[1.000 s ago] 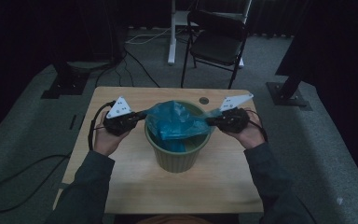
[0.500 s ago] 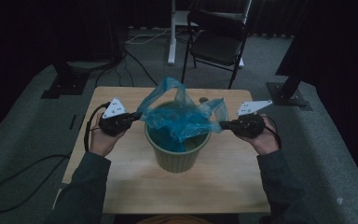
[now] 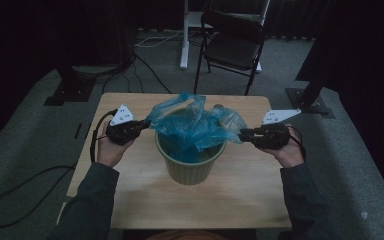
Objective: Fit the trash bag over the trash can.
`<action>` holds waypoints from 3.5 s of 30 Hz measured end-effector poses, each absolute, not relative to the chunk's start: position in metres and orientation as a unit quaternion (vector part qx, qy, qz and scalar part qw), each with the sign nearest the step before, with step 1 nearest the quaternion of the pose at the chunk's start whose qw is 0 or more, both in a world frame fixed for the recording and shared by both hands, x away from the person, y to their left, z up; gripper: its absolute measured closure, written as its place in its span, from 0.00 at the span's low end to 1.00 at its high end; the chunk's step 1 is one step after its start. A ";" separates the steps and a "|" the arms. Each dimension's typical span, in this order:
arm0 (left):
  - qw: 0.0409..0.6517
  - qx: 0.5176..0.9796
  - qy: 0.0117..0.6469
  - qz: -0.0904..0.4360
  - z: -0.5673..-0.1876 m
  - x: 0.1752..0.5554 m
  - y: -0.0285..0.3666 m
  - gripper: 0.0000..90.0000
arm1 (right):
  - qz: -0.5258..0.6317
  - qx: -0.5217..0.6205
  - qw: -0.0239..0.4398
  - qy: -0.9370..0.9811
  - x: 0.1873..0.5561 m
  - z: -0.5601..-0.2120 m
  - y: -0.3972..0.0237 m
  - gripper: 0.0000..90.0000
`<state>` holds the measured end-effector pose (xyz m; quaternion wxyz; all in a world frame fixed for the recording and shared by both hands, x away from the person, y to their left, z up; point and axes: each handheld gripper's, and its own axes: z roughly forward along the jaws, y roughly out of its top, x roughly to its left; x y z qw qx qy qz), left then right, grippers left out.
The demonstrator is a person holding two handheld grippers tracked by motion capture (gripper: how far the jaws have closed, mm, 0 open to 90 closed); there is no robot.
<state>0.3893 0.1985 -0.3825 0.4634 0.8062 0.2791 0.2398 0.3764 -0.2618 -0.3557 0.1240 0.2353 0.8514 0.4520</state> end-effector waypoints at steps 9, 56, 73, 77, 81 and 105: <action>0.469 0.806 0.272 0.238 -0.381 0.387 0.194 0.96 | 0.481 0.198 0.101 0.848 0.374 -0.338 -0.242 0.71; 0.487 0.801 0.270 0.218 -0.392 0.370 0.195 0.95 | 0.474 0.106 0.053 0.873 0.357 -0.353 -0.188 0.85; 0.491 0.803 0.263 0.210 -0.397 0.358 0.197 0.95 | 0.490 0.135 0.080 0.857 0.347 -0.352 -0.215 0.81; 0.492 0.803 0.263 0.209 -0.397 0.358 0.196 0.95 | 0.493 0.161 0.112 0.848 0.355 -0.348 -0.221 0.71; 0.494 0.802 0.264 0.208 -0.398 0.358 0.196 0.95 | 0.493 0.166 0.100 0.848 0.365 -0.349 -0.219 0.66; 0.502 0.803 0.262 0.185 -0.410 0.346 0.198 0.96 | 0.459 0.160 0.023 0.874 0.354 -0.384 -0.228 1.00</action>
